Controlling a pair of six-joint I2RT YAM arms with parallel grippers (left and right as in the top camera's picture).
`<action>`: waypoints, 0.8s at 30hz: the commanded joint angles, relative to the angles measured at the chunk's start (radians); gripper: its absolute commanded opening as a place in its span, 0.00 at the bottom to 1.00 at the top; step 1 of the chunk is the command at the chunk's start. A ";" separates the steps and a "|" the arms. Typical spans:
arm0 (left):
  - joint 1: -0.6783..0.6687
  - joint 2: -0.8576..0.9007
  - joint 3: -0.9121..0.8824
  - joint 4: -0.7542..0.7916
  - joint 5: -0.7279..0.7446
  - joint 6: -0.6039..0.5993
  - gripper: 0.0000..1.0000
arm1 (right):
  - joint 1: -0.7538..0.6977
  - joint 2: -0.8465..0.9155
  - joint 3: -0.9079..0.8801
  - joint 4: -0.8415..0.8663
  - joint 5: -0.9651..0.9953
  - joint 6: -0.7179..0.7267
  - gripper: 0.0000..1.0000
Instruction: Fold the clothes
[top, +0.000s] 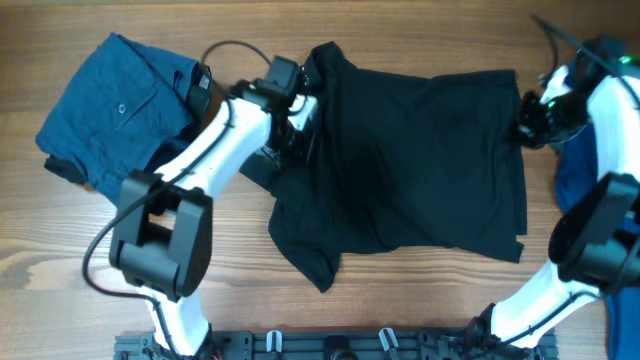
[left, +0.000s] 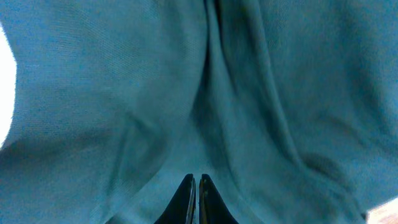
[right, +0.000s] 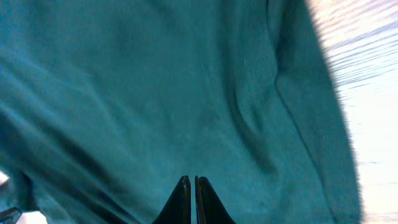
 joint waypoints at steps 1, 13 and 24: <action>-0.003 0.052 -0.037 0.081 -0.110 -0.059 0.04 | 0.002 0.033 -0.079 0.096 -0.055 -0.051 0.04; 0.180 0.158 -0.043 0.182 -0.334 -0.156 0.04 | -0.007 0.130 -0.219 0.359 0.244 0.071 0.04; 0.250 0.128 0.087 0.178 -0.121 -0.206 0.27 | -0.013 0.126 -0.075 0.292 0.027 -0.082 0.06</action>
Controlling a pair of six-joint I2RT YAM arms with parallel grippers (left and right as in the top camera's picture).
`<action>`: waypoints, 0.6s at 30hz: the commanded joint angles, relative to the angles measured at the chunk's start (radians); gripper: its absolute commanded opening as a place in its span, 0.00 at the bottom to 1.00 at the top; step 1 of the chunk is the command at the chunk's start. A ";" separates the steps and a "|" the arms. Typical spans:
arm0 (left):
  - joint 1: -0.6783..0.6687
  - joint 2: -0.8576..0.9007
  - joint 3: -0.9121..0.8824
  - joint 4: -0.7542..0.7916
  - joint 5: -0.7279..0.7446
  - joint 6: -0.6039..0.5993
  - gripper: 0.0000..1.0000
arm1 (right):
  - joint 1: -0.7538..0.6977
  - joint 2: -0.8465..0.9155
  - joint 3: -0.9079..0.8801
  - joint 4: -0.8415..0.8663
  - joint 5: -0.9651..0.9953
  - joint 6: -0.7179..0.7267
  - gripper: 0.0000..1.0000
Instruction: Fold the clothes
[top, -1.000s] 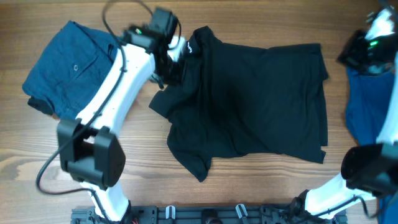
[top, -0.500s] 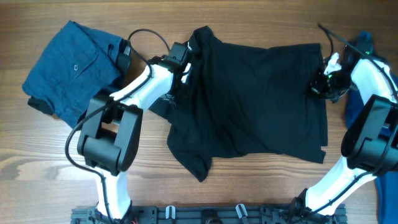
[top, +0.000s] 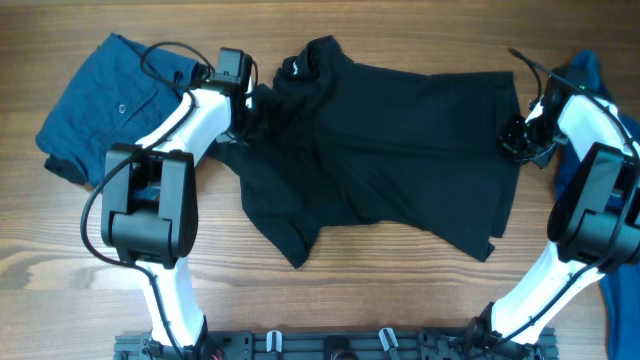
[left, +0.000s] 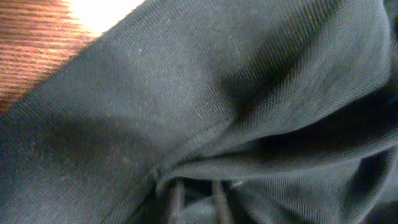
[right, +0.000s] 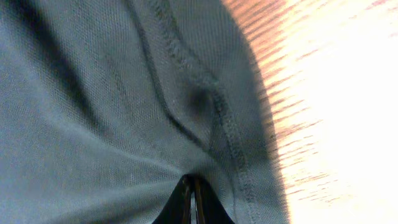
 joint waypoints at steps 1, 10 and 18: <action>0.021 -0.022 0.102 -0.059 0.078 -0.011 0.31 | -0.013 -0.004 0.110 -0.052 -0.226 -0.178 0.10; -0.003 -0.280 0.180 -0.144 0.118 0.099 0.29 | -0.006 -0.335 0.127 -0.045 -0.336 -0.065 0.22; -0.108 -0.049 0.180 0.287 0.196 0.177 0.04 | 0.148 -0.137 0.122 0.123 -0.336 -0.011 0.04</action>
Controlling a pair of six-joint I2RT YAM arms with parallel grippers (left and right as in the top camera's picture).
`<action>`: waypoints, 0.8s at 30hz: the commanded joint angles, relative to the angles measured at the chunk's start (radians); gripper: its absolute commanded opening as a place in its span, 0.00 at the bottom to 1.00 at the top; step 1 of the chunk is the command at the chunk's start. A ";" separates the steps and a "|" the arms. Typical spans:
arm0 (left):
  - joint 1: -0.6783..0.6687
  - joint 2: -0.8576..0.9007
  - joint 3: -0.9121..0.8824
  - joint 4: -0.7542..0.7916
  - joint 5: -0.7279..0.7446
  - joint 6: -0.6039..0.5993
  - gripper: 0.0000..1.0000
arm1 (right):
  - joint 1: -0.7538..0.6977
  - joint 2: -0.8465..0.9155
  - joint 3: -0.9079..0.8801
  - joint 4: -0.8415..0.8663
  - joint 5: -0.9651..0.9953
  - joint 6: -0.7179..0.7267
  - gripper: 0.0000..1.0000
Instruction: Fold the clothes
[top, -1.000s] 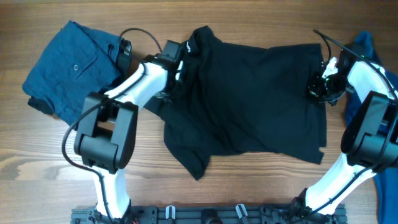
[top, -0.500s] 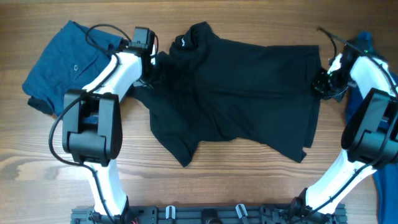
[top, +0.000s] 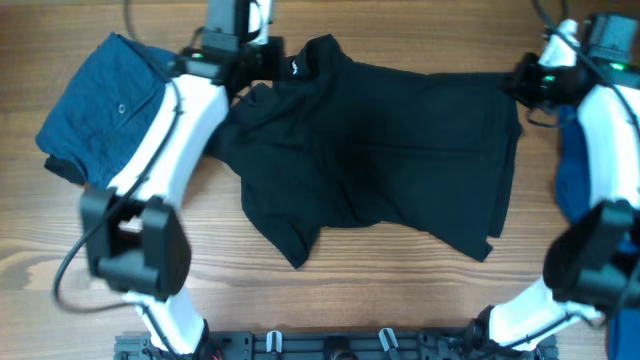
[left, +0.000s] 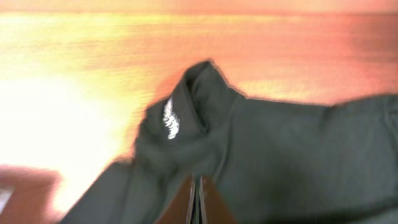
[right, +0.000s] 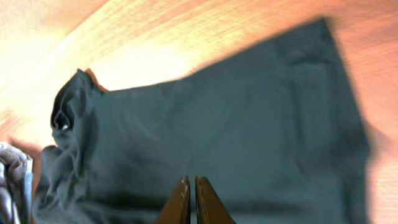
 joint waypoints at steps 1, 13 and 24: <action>-0.037 0.144 0.001 0.128 0.095 0.035 0.04 | 0.082 0.111 -0.003 0.042 -0.023 0.023 0.04; -0.042 0.403 0.001 0.284 0.065 0.026 0.04 | 0.132 0.269 -0.003 0.109 -0.011 0.080 0.04; 0.154 0.448 0.001 0.333 -0.252 -0.295 0.04 | 0.130 0.374 -0.004 0.133 0.153 0.073 0.05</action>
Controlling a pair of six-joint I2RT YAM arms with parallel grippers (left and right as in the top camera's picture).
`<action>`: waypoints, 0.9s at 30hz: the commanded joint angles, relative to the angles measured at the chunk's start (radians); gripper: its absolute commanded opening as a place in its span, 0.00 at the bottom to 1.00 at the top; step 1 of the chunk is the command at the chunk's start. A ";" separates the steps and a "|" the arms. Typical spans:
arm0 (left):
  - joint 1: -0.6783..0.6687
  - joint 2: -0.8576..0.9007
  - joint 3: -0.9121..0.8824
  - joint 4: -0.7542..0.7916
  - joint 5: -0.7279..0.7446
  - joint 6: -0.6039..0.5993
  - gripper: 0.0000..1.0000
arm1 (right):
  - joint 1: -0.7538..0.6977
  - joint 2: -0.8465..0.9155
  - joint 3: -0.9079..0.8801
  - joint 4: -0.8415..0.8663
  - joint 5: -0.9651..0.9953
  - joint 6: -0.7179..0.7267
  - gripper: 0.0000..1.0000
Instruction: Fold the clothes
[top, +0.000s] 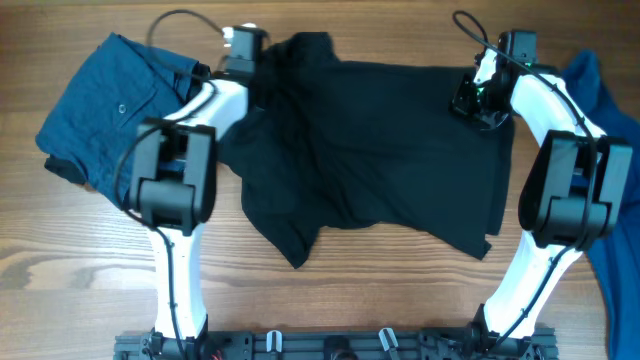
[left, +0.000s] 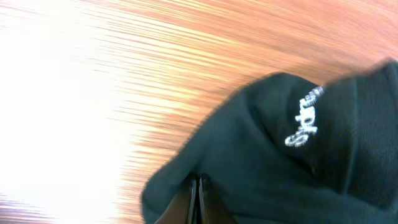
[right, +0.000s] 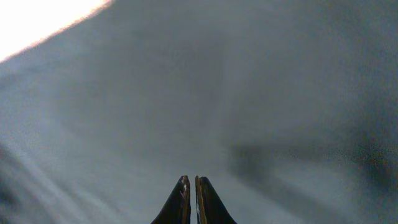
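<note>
A black shirt (top: 380, 150) lies spread flat across the middle of the wooden table (top: 60, 270), its collar (top: 300, 45) at the far left corner. My left gripper (top: 254, 72) is shut, tips down on the shirt's far-left edge beside the collar. In the left wrist view the gripper (left: 197, 179) rests on black cloth (left: 298, 168) near a white logo (left: 303, 121). My right gripper (top: 468, 103) is shut, low over the shirt's far-right corner. In the right wrist view its fingers (right: 190, 179) sit on the cloth (right: 186, 93). Nothing shows between either pair of jaws.
A folded blue garment (top: 110, 100) lies at the far left of the table. More blue cloth (top: 605, 150) hangs at the right edge. A dark rail (top: 330, 345) runs along the front edge. Bare wood shows in front of the shirt.
Both grippers were raised, looking down on the shirt from a distance; now both sit low on it, left by the collar, right inside the far-right corner. The collar area has shifted slightly left.
First the shirt lay further right and rumpled, both shut grippers close on its side edges. Then it lay further left and flatter, grippers still at its edges. After that both grippers stood high above it. Now they are down on its far corners.
</note>
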 joint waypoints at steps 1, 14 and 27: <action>0.090 0.033 0.000 -0.016 0.044 -0.067 0.04 | -0.002 0.068 -0.003 0.012 0.087 -0.001 0.05; 0.085 -0.047 0.003 -0.068 0.311 -0.044 0.57 | -0.213 0.101 0.100 0.062 0.093 0.048 0.04; 0.085 -0.623 0.003 -0.672 0.319 0.127 0.82 | -0.238 -0.168 0.116 -0.284 -0.166 -0.102 0.04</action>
